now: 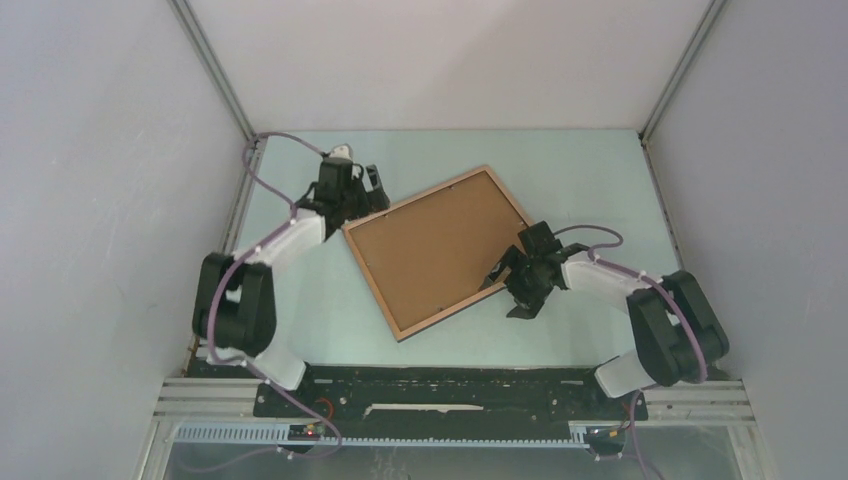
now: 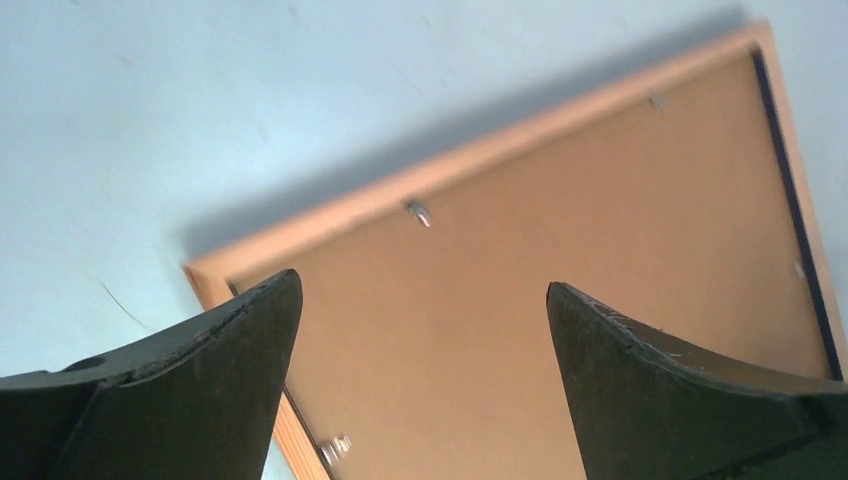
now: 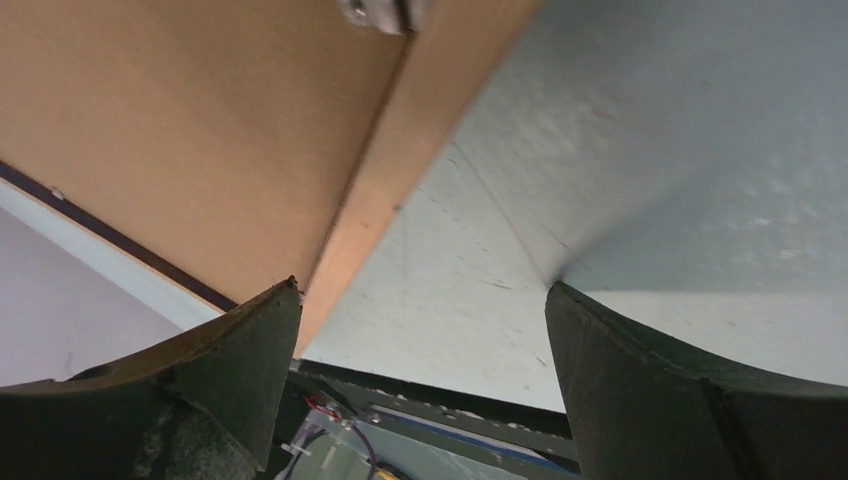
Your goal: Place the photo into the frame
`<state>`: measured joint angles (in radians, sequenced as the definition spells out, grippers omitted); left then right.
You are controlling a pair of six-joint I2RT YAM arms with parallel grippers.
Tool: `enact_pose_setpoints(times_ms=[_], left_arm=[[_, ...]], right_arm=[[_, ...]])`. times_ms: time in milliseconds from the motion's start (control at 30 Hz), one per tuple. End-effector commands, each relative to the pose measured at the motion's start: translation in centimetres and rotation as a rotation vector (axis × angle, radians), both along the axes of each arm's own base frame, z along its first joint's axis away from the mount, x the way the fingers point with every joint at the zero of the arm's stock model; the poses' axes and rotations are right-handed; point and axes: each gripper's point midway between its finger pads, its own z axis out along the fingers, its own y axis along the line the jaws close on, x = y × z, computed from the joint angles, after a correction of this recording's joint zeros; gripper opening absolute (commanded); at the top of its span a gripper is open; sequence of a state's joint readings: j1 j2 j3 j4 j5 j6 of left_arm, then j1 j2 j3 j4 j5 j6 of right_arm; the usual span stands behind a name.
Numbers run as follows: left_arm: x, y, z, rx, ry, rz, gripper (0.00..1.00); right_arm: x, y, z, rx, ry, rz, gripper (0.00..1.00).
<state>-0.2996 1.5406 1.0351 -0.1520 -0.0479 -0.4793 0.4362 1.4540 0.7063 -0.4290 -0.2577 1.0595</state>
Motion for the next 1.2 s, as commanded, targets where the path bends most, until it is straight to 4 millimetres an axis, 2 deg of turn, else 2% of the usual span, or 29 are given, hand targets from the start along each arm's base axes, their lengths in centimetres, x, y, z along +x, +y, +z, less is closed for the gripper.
enact_pose_setpoints(times_ms=[0, 67, 133, 233, 367, 467, 633, 767, 800, 933, 1000, 1033, 1167], left_arm=[[5.7, 2.2, 2.3, 0.016, -0.043, 0.033, 1.0], [7.6, 3.2, 1.4, 0.037, -0.039, 0.054, 1.0], [9.9, 3.2, 0.6, 0.011, -0.027, 0.026, 1.0], [11.9, 3.0, -2.6, -0.018, 0.065, 0.004, 1.0], [13.0, 2.7, -5.2, -0.057, 0.128, 0.022, 1.0], [12.2, 1.9, -7.4, -0.1, 0.201, 0.01, 1.0], [8.0, 0.4, -10.3, -0.214, 0.303, -0.012, 1.0], [3.1, -1.1, -11.5, -0.354, 0.32, -0.038, 0.98], [2.5, -1.5, -11.0, -0.396, 0.278, -0.046, 0.98], [-2.7, -2.7, -10.7, -0.551, 0.252, -0.04, 0.97], [-5.5, -3.3, -10.7, -0.604, 0.256, -0.056, 0.96], [-6.0, -3.7, -10.4, -0.623, 0.249, -0.062, 0.96], [-10.4, -5.4, -10.3, -0.685, 0.264, -0.11, 0.96]], right_arm=[[1.7, 1.7, -0.1, -0.008, 0.018, -0.035, 0.97], [1.8, 1.8, -0.8, -0.028, 0.033, -0.022, 0.97], [2.0, 1.6, -1.4, -0.048, 0.044, -0.017, 0.97], [2.5, 1.3, -1.9, -0.075, 0.051, -0.014, 0.97], [3.6, 0.5, -2.0, -0.094, 0.047, -0.024, 0.97], [4.6, -0.4, -1.9, -0.109, 0.034, -0.036, 0.97], [7.1, -1.9, -1.1, -0.097, -0.008, -0.018, 0.97], [9.6, -2.8, -0.3, -0.088, -0.059, 0.047, 0.97], [10.4, -3.2, -0.2, -0.098, -0.073, 0.061, 0.97], [13.6, -4.6, 0.3, -0.118, -0.105, 0.116, 0.97], [15.3, -4.7, 0.9, -0.101, -0.115, 0.138, 0.97], [16.0, -4.8, 1.2, -0.1, -0.117, 0.147, 0.97], [18.9, -5.2, 2.2, -0.156, -0.132, 0.185, 0.98]])
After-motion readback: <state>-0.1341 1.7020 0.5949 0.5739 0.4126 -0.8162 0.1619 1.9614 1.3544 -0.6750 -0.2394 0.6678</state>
